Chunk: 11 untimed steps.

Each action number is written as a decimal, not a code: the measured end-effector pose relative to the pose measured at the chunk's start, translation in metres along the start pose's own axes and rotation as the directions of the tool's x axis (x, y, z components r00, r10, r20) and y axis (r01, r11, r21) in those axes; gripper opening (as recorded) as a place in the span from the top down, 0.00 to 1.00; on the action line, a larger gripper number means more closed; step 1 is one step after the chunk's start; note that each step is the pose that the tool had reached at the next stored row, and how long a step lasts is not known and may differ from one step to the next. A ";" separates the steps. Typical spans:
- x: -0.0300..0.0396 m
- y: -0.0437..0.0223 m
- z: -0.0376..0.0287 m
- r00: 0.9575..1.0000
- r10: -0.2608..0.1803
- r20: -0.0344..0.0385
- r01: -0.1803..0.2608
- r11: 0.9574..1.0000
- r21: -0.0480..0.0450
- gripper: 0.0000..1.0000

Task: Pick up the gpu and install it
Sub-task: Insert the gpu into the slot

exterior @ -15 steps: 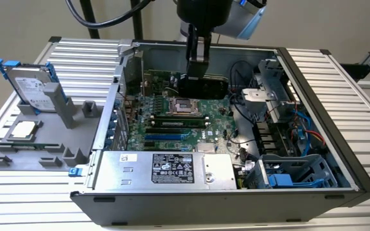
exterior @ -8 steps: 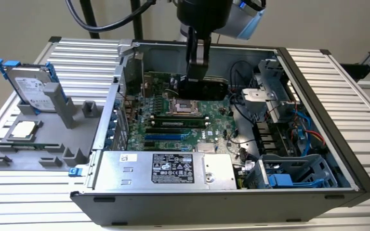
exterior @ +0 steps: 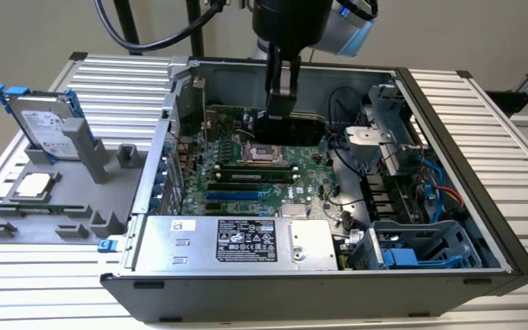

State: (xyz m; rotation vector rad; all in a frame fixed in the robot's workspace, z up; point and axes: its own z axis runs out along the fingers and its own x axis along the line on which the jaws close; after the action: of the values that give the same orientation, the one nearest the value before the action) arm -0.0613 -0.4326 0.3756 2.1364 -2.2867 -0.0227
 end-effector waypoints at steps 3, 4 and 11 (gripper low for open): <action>0.0000 -0.0001 0.0012 1.000 0.000 0.000 0.000 1.000 0.000 1.00; 0.0000 -0.0001 0.0015 1.000 0.000 0.000 0.000 1.000 0.000 1.00; 0.0000 -0.0001 0.0038 1.000 0.000 0.000 0.000 1.000 0.000 1.00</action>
State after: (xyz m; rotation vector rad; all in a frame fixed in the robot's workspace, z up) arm -0.0613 -0.4326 0.3718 2.1365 -2.2868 -0.0227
